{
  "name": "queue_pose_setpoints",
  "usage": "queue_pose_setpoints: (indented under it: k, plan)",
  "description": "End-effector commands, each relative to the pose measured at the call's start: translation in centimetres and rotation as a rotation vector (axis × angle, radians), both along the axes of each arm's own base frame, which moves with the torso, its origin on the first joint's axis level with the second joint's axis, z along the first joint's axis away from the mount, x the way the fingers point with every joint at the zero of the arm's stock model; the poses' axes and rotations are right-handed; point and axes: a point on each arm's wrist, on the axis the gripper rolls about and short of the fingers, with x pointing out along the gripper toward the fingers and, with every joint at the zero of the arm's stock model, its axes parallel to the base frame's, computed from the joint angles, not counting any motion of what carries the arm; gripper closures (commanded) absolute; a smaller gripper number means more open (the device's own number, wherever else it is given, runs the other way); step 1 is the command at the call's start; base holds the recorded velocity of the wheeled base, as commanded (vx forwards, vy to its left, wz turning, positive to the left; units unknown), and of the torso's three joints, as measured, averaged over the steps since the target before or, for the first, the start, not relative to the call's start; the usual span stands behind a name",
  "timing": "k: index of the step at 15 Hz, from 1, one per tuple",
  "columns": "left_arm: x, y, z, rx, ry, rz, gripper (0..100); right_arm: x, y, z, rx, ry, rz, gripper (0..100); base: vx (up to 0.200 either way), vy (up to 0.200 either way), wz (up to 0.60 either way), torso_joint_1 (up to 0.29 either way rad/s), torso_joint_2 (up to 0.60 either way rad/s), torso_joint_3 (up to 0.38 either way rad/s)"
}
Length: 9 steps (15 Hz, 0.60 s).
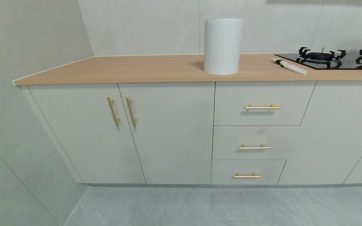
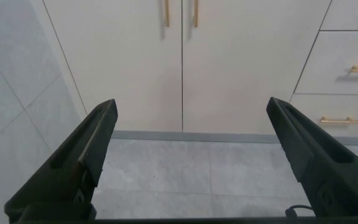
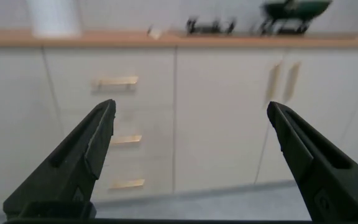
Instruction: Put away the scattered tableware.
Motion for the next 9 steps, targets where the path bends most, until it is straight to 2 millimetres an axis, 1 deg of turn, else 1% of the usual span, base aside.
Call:
queue_pose_setpoints:
  k: [1, 3, 4, 9]
  plan:
    - [0.0, 0.0, 0.0, -0.001, 0.0, 0.0, 0, 2.9, 0.13, -5.28, 0.026, 0.059, 0.065, 0, 0.0, 0.0, 0.0, 0.0, 0.0, 0.0]
    - [0.01, 0.0, 0.0, -0.001, 0.001, 0.0, 0, 2.92, 0.28, -5.7, 0.034, 0.1, 0.13, 0, 0.0, 0.0, 0.0, 0.0, 0.0, 0.0]
    - [0.0, 0.0, 0.0, 0.001, 0.0, 0.0, 0, 2.91, 0.29, -5.94, 0.035, 0.126, 0.129, 0, 0.0, 0.0, 0.0, 0.0, 0.0, 0.0]
    - [0.0, 0.0, 0.0, 0.001, 0.0, 0.0, 0, 2.91, 0.28, -5.93, 0.035, 0.124, 0.125, 0, 0.0, 0.0, 0.0, 0.0, 0.0, 0.0]
